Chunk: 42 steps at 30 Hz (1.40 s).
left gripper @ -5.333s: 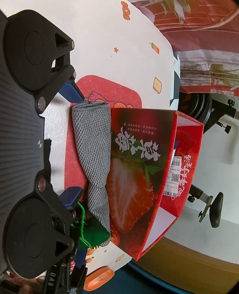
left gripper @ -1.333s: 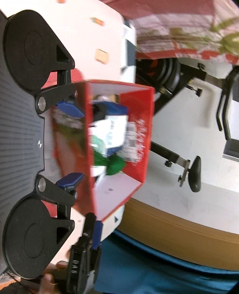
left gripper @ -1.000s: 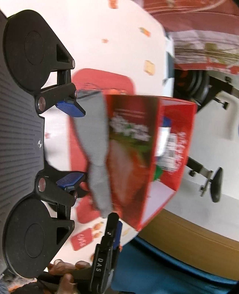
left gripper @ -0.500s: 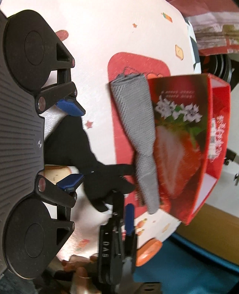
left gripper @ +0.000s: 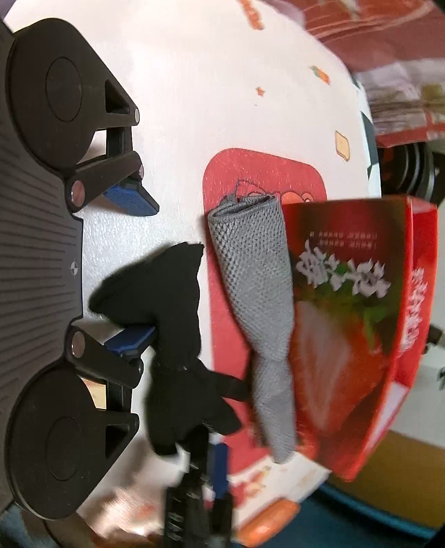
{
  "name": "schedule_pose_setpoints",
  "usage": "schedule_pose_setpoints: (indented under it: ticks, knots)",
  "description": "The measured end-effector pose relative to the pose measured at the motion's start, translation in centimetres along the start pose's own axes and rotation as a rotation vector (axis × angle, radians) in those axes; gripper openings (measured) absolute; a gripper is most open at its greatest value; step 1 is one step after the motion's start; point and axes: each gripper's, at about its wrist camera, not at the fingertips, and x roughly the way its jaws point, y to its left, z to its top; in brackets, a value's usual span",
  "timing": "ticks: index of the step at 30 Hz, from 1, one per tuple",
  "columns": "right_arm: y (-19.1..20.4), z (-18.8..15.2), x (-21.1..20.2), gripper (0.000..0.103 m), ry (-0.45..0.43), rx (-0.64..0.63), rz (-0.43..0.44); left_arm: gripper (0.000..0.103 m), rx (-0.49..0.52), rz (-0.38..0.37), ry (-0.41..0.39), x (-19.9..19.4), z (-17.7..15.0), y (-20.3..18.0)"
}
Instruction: Organize soft objects
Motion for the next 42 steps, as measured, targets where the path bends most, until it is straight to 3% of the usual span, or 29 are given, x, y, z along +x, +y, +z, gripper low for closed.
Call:
schedule_pose_setpoints:
  ticks: [6, 8, 10, 11, 17, 22, 27, 42]
  knots:
    - [0.4, 0.0, -0.3, 0.052, -0.016, 0.005, 0.002, 0.075, -0.154, -0.153, -0.061, -1.0, -0.2, 2.2]
    - [0.6, 0.0, -0.5, 0.058, -0.028, -0.003, 0.009, 0.075, -0.203, -0.189, -0.082, -1.1, -0.4, 2.6]
    - [1.0, -0.1, -0.7, 0.073, -0.041, -0.019, 0.000, 0.075, -0.247, -0.203, -0.089, -1.0, -0.5, 3.1]
    - [1.2, -0.1, -0.7, 0.074, -0.043, -0.027, -0.009, 0.076, -0.259, -0.207, -0.088, -0.8, -0.6, 2.9]
    - [0.8, -0.5, 0.1, 0.076, -0.015, -0.005, -0.043, 0.092, -0.232, -0.127, -0.100, -0.1, -0.6, 2.3]
    - [0.7, -0.9, 0.6, 0.087, -0.013, -0.005, -0.065, 0.102, -0.222, -0.076, -0.120, 0.5, -0.7, 2.2]
    - [1.1, -1.0, 1.0, 0.103, -0.006, -0.024, -0.067, 0.103, -0.207, -0.066, -0.143, 0.8, -0.7, 2.1]
    - [1.2, -0.8, 1.3, 0.103, -0.009, 0.017, -0.097, 0.103, -0.224, -0.062, -0.169, 1.0, -0.9, 2.1]
